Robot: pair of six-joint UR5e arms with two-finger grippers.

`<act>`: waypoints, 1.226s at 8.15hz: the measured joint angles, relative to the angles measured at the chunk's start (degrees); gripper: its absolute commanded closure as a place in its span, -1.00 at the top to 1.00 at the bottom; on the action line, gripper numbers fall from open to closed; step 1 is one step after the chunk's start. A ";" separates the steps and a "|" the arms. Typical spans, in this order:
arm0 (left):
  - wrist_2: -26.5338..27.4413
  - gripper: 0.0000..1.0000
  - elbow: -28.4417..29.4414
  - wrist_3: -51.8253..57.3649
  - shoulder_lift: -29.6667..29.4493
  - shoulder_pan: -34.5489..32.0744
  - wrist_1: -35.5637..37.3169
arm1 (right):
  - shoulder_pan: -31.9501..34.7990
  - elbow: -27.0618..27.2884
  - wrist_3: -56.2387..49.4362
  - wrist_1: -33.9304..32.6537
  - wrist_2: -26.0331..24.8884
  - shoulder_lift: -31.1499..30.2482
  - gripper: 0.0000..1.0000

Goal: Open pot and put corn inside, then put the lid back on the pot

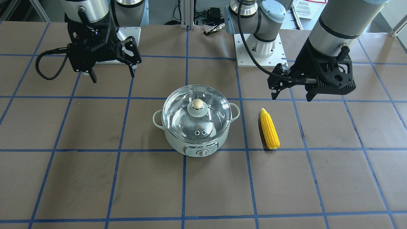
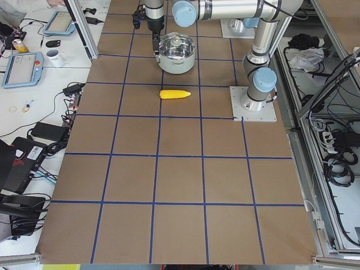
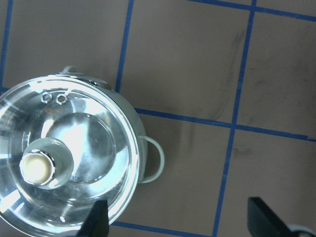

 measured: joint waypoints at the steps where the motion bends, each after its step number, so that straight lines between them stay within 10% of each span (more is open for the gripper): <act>1: -0.07 1.00 -1.81 1.96 -1.46 3.11 3.28 | 2.98 0.05 5.67 -2.84 0.30 2.21 1.00; 7: -0.76 1.00 -11.49 2.74 -11.72 9.43 12.13 | 15.46 0.62 27.85 -9.58 1.80 13.67 1.00; 9: -1.02 1.00 -13.97 0.60 -14.28 9.41 12.20 | 15.65 1.75 28.53 -10.82 2.02 14.81 0.62; 10: -1.95 1.00 -15.03 0.20 -15.27 9.39 12.34 | 15.67 2.02 28.55 -11.16 2.00 15.02 -0.10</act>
